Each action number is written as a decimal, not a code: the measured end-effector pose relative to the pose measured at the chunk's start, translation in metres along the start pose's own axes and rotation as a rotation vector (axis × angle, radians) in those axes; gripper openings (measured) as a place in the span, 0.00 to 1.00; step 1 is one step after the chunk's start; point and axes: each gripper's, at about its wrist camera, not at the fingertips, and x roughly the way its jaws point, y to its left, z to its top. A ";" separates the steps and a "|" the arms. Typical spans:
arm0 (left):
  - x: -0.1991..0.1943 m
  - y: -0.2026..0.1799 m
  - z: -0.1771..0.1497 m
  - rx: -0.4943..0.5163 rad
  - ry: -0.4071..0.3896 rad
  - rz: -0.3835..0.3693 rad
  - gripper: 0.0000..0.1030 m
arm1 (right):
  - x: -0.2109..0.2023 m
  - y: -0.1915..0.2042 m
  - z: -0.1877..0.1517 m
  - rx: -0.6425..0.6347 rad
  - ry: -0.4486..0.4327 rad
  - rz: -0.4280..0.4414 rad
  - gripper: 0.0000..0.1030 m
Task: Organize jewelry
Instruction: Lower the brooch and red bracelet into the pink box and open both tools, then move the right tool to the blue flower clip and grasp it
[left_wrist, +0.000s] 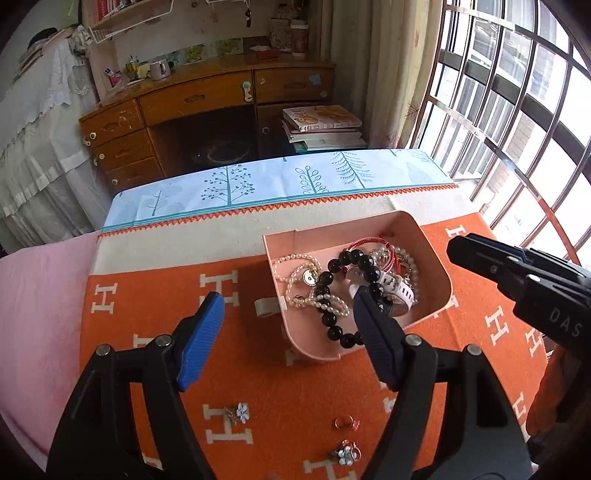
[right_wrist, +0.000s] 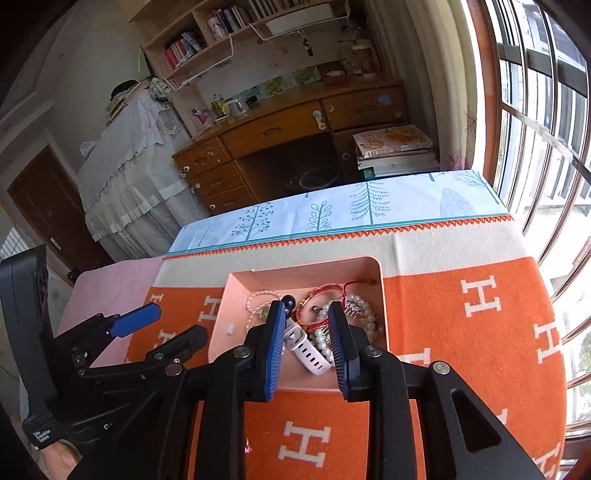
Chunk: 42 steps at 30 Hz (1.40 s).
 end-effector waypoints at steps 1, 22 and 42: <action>-0.011 0.003 -0.003 -0.003 -0.009 -0.001 0.68 | -0.007 0.005 -0.003 -0.010 -0.003 0.006 0.25; -0.142 0.034 -0.066 0.048 -0.074 0.088 0.68 | -0.101 0.140 -0.081 -0.453 0.083 0.150 0.25; -0.048 0.058 -0.150 0.177 0.104 0.013 0.68 | 0.024 0.136 -0.160 -0.870 0.434 0.274 0.25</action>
